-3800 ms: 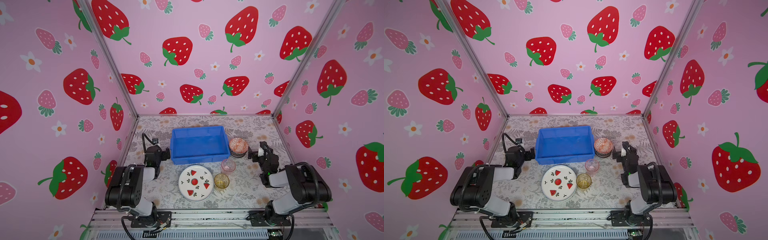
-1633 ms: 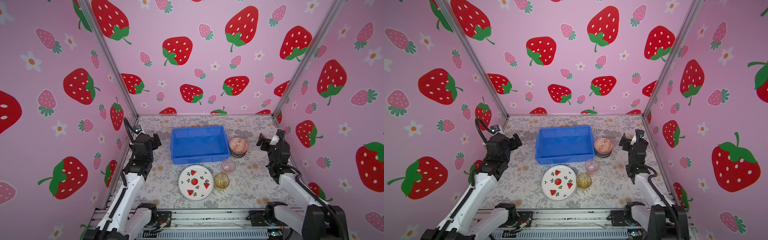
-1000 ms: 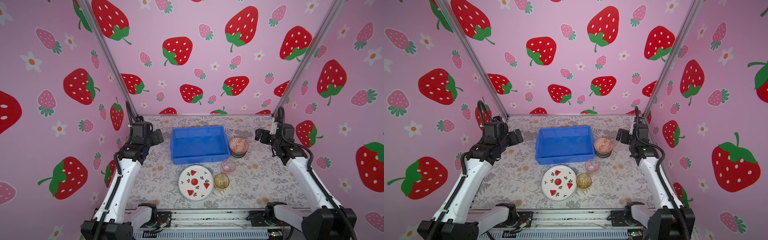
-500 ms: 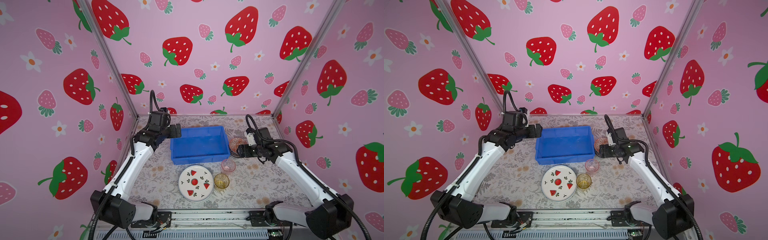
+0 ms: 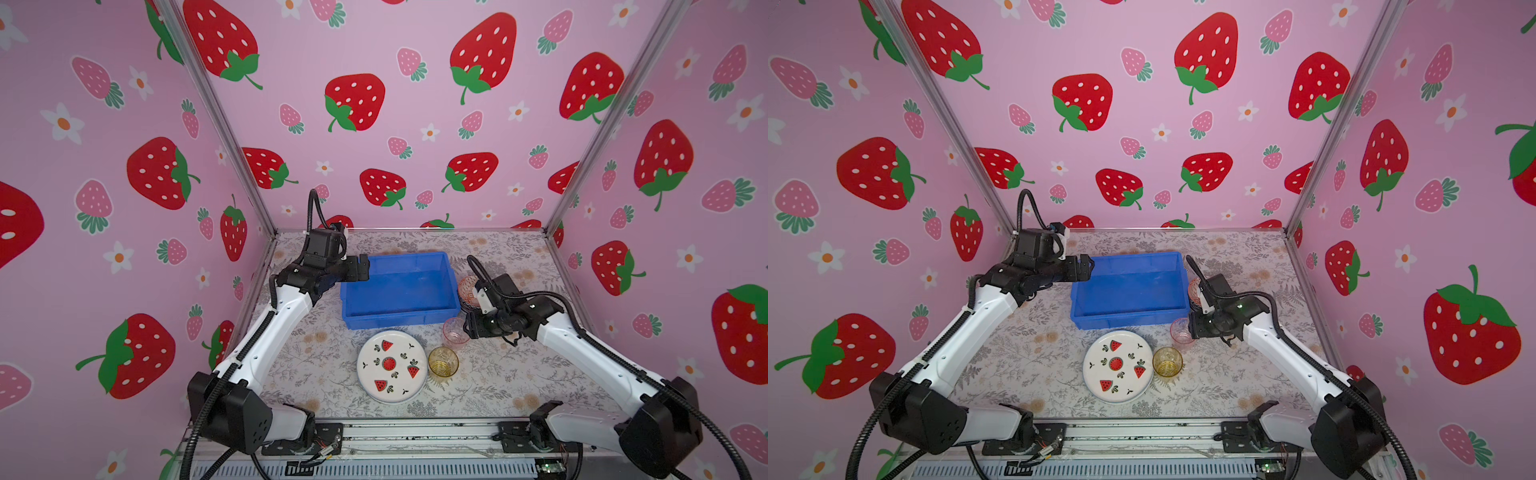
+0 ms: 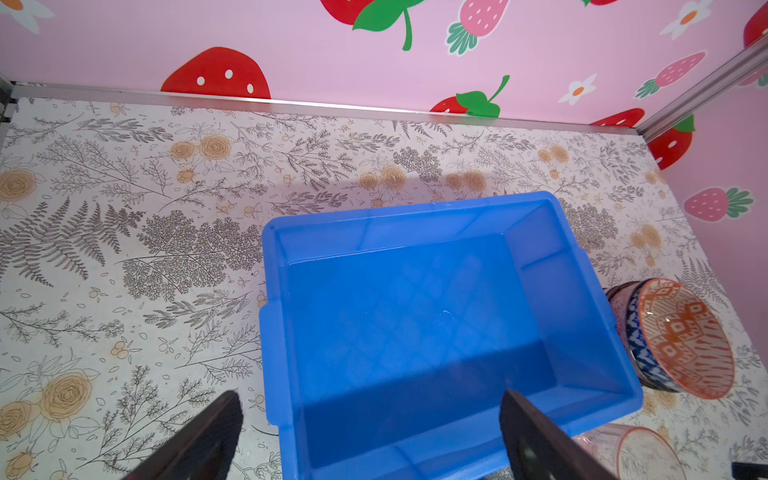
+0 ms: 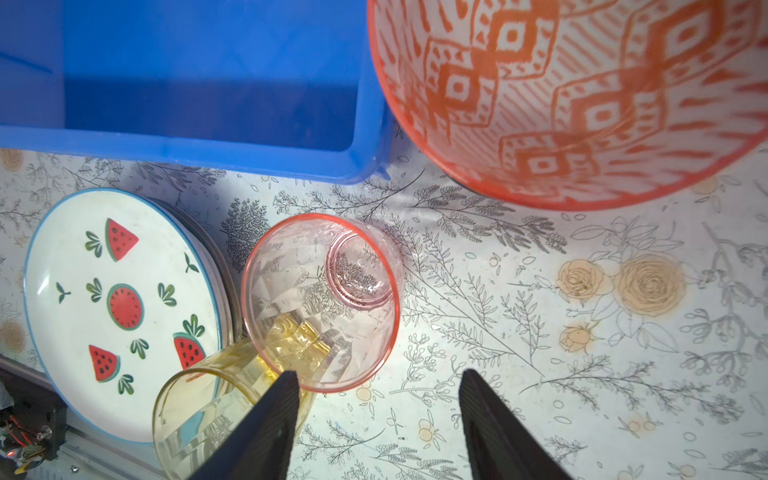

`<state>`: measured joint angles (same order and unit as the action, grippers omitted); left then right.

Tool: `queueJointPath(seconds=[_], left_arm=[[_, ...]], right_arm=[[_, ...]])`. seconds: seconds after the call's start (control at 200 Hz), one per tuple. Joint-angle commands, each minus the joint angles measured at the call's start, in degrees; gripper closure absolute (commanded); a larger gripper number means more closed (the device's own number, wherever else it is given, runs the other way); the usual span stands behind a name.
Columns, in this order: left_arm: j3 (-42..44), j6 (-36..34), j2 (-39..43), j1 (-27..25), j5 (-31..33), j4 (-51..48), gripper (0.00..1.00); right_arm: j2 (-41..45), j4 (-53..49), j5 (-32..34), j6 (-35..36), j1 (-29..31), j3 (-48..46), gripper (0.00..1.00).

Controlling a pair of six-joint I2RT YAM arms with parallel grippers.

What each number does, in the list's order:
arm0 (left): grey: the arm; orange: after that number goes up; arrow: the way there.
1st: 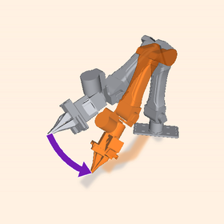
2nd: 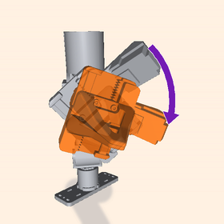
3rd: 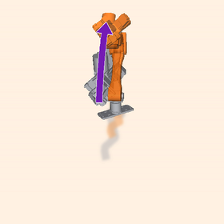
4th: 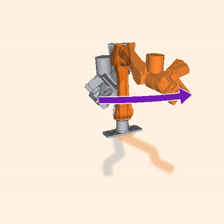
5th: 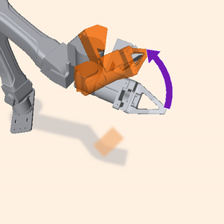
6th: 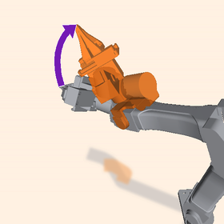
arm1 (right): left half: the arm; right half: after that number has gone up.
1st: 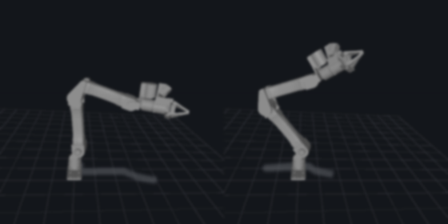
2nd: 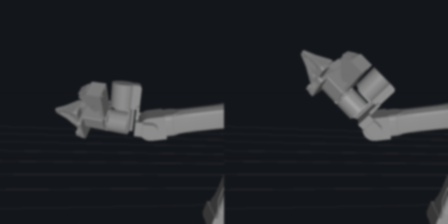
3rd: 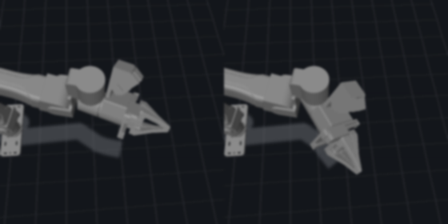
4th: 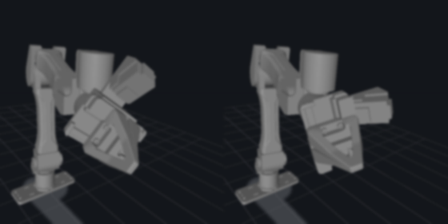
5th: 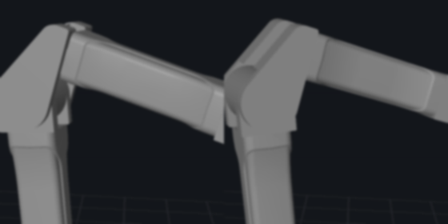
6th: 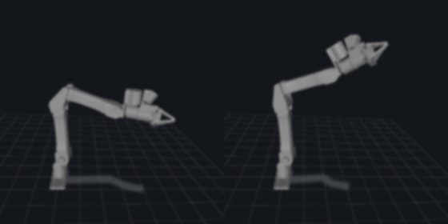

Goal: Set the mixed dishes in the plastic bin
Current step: 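Close the right gripper on the rim of the clear pink-rimmed cup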

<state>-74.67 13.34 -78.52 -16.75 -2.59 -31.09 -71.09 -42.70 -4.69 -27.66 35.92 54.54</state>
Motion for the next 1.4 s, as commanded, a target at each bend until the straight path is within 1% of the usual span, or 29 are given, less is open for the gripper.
queueJointPath(seconds=[0.0, 0.14, 0.335, 0.355, 0.465, 0.715, 0.855, 0.925, 1.101, 1.246, 1.396], left_arm=[[-0.11, -0.13, 0.15, -1.05, -1.02, 0.48, 0.01], [-0.29, -0.43, 0.12, -1.78, -0.23, -0.11, 0.01], [0.23, -1.03, 0.59, -2.7, 1.51, -0.17, 0.01], [0.23, -1.07, 0.62, -2.81, 1.68, -0.2, 0.01], [0.25, -1.28, 0.39, -3.04, 1.97, -0.36, 0.01], [0.15, -1.31, -0.03, -3.37, 2.46, -0.57, 0.01], [0.02, -1.42, -0.38, -3.33, 2.15, -0.82, 0.01], [-0.01, -1.52, -0.46, -3.41, 2.16, -0.86, 0.01], [-0.11, -1.54, -0.69, -3.46, 2.07, -0.94, 0.01], [-0.18, -1.61, -1.04, -3.47, 2.15, -1.12, 0.01], [-0.36, -1.64, -1.24, -3.39, 2.28, -1.25, 0.01]], right_arm=[[-1.44, 1.56, 0.7, -2.74, 0.82, -1.69, 0.39], [-3.85, 3.04, 0.38, -2.49, 0.99, -1.9, 0.43], [-6.1, 3.55, 2.69, -2.31, 1.08, -1.04, 0.48], [-6.25, 3.67, 2.95, -2.31, 1.08, -1.1, 0.51], [-7.03, 3.82, 4.01, -2.13, 1.08, -1.19, 0.54], [-7.51, 3.84, 5.35, -1.53, 1.08, -0.79, 0.69], [-8.14, 4.4, 4.96, -0.94, 1.1, -0.84, 0.73], [-8.19, 4.77, 4.97, -0.9, 1.08, -0.85, 0.77], [-8.89, 4.81, 4.65, -0.2, 1.09, -0.5, 0.81], [-8.88, 4.24, 4.83, 0.36, 1.09, 0.33, 0.89], [-9.03, 2.91, 4.79, 1.16, 1.08, 1.71, 0.94]])
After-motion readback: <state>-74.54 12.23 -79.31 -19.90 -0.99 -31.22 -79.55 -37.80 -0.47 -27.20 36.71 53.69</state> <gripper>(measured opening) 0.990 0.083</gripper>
